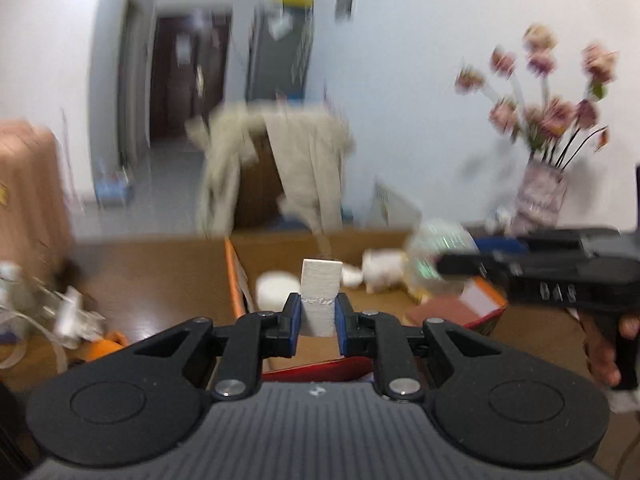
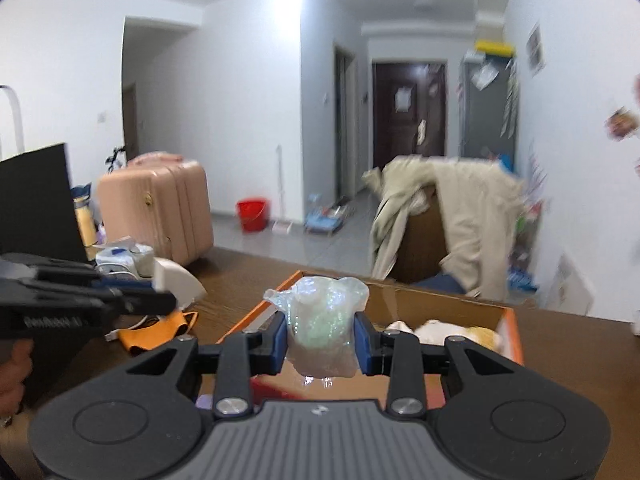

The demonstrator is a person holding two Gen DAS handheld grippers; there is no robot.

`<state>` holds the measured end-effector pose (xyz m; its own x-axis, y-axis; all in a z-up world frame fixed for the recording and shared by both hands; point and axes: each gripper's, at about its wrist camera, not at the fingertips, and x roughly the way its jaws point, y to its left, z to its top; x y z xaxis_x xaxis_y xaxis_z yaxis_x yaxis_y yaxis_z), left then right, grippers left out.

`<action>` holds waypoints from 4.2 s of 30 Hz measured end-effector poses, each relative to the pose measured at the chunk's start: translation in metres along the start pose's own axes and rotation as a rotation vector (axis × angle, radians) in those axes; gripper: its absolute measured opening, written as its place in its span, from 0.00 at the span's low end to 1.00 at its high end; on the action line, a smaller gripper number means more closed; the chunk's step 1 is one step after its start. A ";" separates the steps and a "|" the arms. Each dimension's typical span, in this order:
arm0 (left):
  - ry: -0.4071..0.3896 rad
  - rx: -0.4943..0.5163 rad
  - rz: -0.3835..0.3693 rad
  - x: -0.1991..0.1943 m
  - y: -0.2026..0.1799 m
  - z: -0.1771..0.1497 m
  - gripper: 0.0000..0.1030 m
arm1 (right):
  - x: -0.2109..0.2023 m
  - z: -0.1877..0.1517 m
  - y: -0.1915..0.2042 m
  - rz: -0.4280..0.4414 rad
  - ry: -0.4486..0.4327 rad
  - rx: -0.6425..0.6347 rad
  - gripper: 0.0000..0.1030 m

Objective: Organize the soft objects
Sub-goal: 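Carry the white block and clear bag over the box and lower them, then open both tools in the box and withdraw toward the pile, then grasp the purple lavender sachet with the left tool while the right tool grasps it too, then carry the purple sachet into the box and open both tools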

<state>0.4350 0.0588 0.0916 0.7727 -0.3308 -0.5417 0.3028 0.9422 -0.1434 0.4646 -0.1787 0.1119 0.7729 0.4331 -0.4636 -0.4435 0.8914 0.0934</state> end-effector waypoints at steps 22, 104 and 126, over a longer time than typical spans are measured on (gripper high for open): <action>0.311 -0.005 0.063 0.142 0.031 0.031 0.47 | 0.177 0.030 -0.069 -0.038 0.245 0.240 0.56; 0.046 -0.277 -0.034 0.023 0.042 -0.149 0.24 | 0.068 -0.124 0.042 -0.031 0.073 0.185 0.26; -0.174 -0.102 -0.068 -0.144 -0.048 -0.156 0.08 | -0.136 -0.123 0.135 -0.021 -0.218 -0.102 0.07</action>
<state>0.2222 0.0695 0.0475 0.8397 -0.3901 -0.3777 0.3065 0.9148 -0.2632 0.2434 -0.1339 0.0793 0.8575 0.4427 -0.2620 -0.4609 0.8874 -0.0093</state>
